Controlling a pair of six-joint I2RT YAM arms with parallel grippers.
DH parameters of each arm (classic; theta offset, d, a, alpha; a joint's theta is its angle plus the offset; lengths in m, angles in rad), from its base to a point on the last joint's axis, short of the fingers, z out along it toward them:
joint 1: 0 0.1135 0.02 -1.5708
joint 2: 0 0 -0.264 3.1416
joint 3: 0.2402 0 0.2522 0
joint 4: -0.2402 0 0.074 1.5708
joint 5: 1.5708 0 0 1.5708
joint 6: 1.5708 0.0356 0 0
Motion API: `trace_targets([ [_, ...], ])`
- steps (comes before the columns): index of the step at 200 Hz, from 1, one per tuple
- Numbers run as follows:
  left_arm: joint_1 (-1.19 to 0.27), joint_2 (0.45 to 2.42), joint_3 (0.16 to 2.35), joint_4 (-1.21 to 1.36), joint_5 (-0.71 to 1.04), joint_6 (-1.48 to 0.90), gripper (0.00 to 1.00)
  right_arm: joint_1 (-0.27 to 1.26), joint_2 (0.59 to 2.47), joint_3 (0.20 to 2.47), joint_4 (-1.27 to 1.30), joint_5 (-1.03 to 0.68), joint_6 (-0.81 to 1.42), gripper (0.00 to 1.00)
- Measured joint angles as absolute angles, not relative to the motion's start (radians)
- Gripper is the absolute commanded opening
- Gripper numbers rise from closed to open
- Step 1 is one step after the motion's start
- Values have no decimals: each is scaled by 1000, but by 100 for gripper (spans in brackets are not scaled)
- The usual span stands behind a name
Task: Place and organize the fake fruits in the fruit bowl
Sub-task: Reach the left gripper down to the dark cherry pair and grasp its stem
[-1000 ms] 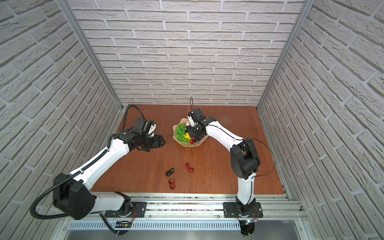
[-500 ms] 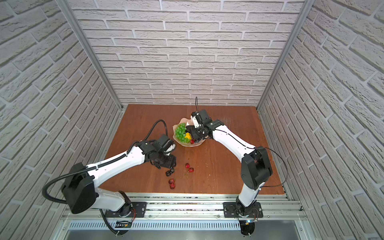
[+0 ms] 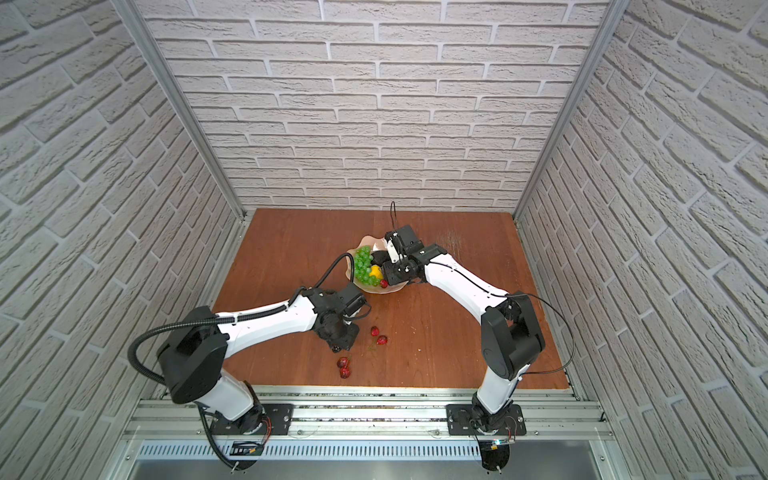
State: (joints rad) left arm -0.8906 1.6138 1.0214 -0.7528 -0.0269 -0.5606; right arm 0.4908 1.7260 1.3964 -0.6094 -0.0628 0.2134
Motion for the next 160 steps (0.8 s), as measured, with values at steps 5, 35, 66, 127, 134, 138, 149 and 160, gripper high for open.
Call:
trace_targets([
  [5, -891, 1618, 1022, -751, -30, -559, 50, 491, 1726, 1396, -609, -61, 213, 42],
  [35, -892, 1641, 1029, -733, -37, -550, 45, 491, 1716, 1382, -609, -51, 213, 42],
  [66, -893, 1663, 1040, -719, -41, -536, 39, 490, 1710, 1368, -610, -45, 213, 42],
  [127, -893, 1680, 1041, -695, -49, -524, 25, 490, 1702, 1349, -609, -44, 213, 41],
  [134, -893, 1681, 1041, -695, -49, -524, 25, 490, 1702, 1349, -608, -43, 213, 41],
  [138, -893, 1681, 1041, -696, -49, -524, 23, 490, 1702, 1349, -608, -43, 213, 41],
  [149, -894, 1681, 1041, -696, -52, -524, 20, 490, 1701, 1349, -608, -43, 213, 41],
  [160, -894, 1681, 1041, -696, -59, -525, 19, 490, 1701, 1349, -608, -43, 213, 41],
])
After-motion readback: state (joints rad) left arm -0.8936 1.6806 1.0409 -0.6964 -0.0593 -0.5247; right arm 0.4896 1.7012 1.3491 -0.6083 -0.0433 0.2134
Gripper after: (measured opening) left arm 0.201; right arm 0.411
